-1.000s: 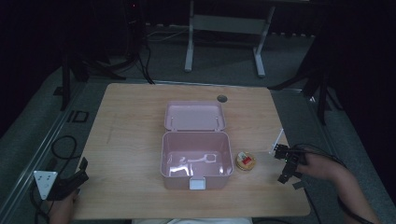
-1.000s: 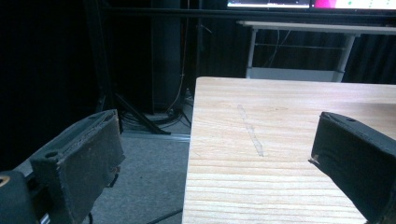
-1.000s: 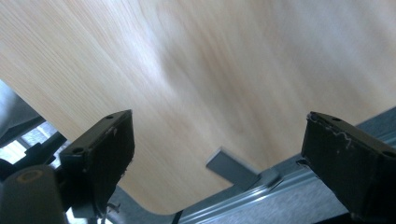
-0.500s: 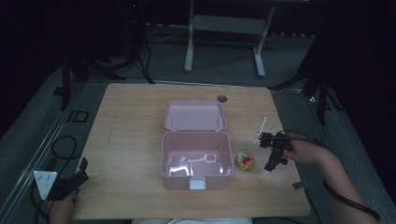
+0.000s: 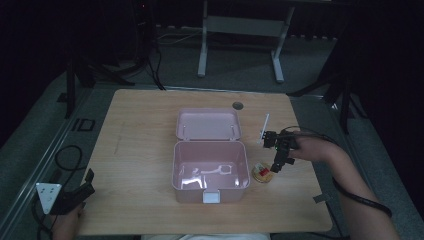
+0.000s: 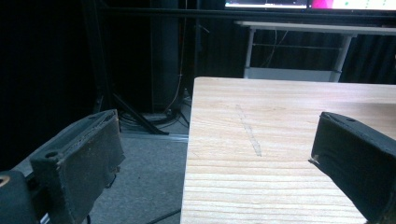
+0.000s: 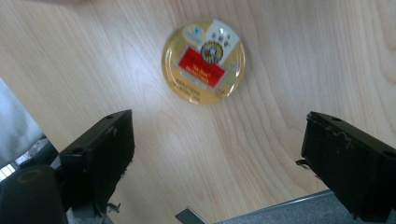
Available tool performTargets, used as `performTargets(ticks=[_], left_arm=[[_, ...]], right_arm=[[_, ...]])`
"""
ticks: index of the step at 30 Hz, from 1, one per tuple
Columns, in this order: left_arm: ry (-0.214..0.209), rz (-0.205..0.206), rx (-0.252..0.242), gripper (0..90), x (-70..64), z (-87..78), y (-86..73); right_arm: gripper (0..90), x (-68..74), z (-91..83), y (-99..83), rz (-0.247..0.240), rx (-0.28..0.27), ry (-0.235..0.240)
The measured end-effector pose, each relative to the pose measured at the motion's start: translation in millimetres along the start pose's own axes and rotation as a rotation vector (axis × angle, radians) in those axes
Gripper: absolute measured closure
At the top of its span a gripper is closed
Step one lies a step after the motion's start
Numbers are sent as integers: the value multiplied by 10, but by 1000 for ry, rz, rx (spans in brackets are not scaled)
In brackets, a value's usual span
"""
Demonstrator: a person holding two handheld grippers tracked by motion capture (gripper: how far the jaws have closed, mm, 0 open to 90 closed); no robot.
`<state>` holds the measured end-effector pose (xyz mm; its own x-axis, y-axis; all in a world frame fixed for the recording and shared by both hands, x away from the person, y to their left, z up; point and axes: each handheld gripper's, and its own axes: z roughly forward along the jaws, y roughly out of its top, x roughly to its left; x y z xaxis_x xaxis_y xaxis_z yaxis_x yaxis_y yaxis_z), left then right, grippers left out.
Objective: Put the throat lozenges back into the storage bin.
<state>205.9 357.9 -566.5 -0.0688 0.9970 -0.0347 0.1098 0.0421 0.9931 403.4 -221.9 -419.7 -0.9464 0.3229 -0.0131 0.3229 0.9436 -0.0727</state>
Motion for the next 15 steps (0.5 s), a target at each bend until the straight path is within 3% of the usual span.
performTargets(ticks=[12, 15], left_arm=[[-2, -2, -1, 25, 2, 0, 0], [-3, -2, -2, 25, 2, -1, -1]], right_arm=[[93, 23, -263, 167, -46, -11, -20], [93, 42, -276, 183, -70, -20, -3]])
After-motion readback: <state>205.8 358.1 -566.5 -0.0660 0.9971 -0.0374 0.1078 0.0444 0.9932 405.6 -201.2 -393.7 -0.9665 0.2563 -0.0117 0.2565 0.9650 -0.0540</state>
